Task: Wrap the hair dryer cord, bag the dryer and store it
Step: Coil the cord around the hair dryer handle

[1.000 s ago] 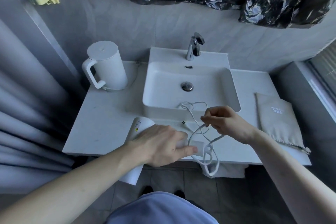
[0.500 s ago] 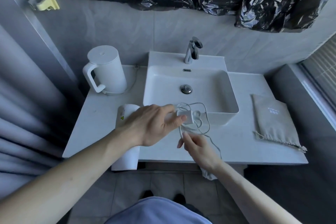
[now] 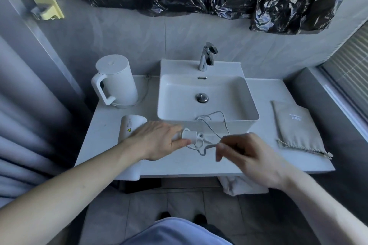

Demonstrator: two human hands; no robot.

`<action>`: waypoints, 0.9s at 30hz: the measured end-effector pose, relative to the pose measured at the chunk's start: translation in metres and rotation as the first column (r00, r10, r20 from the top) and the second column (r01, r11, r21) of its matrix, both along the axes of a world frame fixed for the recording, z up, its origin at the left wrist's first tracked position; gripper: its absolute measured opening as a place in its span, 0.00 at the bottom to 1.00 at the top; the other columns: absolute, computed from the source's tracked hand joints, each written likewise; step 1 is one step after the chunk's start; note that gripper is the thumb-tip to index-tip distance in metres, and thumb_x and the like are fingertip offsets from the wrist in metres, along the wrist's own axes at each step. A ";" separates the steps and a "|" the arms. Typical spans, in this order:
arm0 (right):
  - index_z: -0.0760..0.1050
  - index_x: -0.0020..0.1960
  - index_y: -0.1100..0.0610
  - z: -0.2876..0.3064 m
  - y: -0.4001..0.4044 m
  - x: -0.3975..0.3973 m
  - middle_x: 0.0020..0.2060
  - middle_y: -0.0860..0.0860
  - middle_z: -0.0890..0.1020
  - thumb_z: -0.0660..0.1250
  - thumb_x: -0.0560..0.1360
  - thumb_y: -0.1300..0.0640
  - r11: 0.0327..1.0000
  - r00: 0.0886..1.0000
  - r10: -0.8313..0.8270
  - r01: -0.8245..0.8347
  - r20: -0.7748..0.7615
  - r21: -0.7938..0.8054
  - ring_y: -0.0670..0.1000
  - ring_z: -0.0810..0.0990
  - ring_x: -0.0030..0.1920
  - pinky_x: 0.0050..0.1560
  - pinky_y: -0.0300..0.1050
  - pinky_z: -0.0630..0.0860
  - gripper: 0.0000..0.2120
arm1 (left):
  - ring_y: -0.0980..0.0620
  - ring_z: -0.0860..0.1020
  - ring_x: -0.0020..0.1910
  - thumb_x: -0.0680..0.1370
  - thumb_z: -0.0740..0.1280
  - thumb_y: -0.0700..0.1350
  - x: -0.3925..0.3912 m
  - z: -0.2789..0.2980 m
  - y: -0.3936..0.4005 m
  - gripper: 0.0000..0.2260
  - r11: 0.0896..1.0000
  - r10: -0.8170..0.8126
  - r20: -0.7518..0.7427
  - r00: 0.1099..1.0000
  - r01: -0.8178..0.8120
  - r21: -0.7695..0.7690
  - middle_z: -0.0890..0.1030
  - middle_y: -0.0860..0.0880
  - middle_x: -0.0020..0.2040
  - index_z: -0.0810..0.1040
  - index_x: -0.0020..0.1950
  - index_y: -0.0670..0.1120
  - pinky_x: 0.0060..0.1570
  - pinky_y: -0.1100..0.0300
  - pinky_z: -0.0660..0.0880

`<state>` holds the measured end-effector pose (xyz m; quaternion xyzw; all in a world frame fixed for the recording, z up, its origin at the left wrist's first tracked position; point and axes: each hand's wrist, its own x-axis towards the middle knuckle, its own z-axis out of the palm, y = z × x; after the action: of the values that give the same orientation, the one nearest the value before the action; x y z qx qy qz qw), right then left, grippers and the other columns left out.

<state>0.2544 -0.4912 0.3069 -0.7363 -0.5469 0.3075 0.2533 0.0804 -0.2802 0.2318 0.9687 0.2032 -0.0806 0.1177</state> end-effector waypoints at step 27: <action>0.67 0.34 0.50 -0.092 0.049 0.000 0.29 0.42 0.68 0.64 0.84 0.46 0.937 0.934 -0.159 0.244 -0.321 0.248 0.44 0.65 0.32 0.32 0.42 0.62 0.21 | 0.45 0.70 0.35 0.81 0.50 0.73 -0.004 0.045 -0.054 0.21 0.991 -0.087 0.223 0.971 0.107 -0.082 0.72 0.53 0.33 0.68 0.46 0.59 0.37 0.49 0.70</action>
<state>0.2539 -0.4424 0.2147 -0.6905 -0.4619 0.3048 0.4657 0.0759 -0.3344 0.2765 0.9739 0.1373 0.0115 0.1806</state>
